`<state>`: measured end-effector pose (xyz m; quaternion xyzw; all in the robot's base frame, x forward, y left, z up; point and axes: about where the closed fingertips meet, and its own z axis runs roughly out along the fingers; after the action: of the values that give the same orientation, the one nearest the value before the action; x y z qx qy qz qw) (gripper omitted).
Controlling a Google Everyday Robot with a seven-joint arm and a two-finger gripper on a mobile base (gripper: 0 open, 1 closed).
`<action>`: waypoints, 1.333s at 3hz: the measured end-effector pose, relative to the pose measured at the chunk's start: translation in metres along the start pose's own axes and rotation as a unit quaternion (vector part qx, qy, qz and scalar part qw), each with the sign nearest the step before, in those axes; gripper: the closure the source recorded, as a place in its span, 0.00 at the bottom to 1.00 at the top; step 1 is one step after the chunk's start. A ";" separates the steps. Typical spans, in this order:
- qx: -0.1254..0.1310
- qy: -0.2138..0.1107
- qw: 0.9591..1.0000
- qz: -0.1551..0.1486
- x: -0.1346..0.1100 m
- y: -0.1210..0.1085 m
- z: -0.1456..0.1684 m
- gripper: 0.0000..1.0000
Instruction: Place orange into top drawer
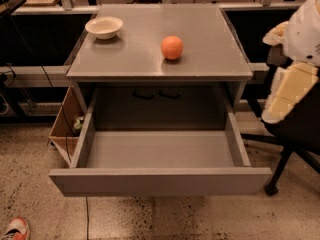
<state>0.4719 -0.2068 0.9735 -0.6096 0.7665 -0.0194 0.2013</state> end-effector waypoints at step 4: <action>0.034 -0.137 0.990 -0.031 -0.045 -0.083 0.044 0.00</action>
Offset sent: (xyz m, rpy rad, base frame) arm 0.1032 0.0281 -0.0051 0.2292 -0.1514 0.1104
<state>0.5718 -0.1759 0.9688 -0.6227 0.7115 0.0324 0.3239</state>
